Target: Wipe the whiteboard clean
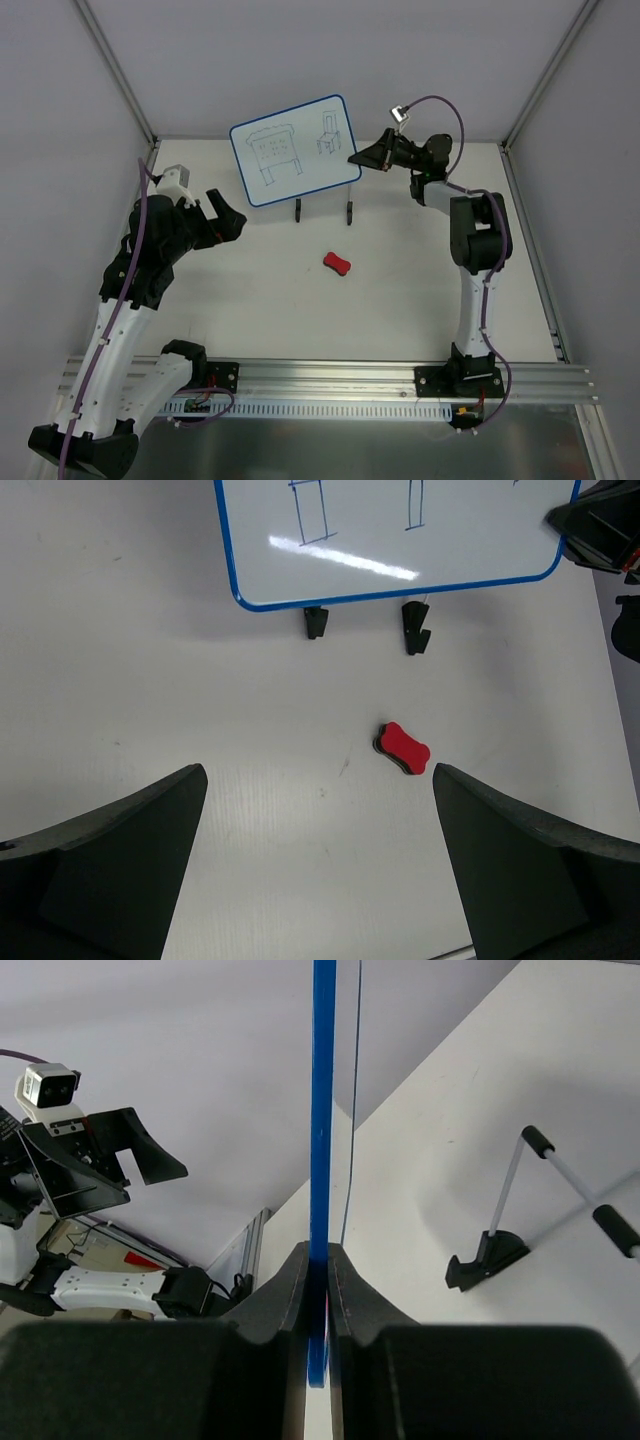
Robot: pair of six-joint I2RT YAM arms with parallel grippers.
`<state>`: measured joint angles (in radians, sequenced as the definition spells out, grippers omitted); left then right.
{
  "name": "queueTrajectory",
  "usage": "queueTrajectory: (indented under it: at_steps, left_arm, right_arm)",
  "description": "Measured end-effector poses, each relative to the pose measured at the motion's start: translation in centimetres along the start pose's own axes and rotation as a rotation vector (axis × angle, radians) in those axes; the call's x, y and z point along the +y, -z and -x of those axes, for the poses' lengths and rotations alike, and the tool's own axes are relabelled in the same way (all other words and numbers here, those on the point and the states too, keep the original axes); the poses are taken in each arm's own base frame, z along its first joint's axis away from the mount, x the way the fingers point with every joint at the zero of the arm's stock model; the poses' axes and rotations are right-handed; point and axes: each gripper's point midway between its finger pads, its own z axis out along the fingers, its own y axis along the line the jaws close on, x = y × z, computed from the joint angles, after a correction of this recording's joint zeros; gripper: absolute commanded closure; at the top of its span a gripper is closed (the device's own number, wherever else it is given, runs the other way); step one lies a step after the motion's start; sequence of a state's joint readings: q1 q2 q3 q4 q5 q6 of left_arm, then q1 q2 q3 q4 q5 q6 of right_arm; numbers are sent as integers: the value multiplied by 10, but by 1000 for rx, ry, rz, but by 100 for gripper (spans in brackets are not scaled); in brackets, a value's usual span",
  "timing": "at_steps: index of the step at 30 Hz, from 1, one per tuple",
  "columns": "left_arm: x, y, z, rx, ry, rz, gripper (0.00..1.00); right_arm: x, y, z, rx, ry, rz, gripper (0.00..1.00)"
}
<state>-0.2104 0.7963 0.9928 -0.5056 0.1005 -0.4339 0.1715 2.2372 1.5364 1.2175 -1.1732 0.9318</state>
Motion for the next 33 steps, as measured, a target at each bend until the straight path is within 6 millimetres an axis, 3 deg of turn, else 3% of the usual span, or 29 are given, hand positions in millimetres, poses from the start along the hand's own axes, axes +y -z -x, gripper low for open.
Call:
queueTrajectory:
  at_steps: [5, 15, 33]
  left_arm:
    - [-2, 5, 2, -15, -4, -11, 1]
    - [-10, 9, -3, 0, 10, -60, 1]
    - [-17, 7, -19, 65, 42, -108, 1]
  right_arm:
    - [20, 2, -16, -17, -38, -21, 100]
    - [92, 29, -33, -74, 87, -60, 100]
    - [139, 89, -79, -54, 229, -368, 100]
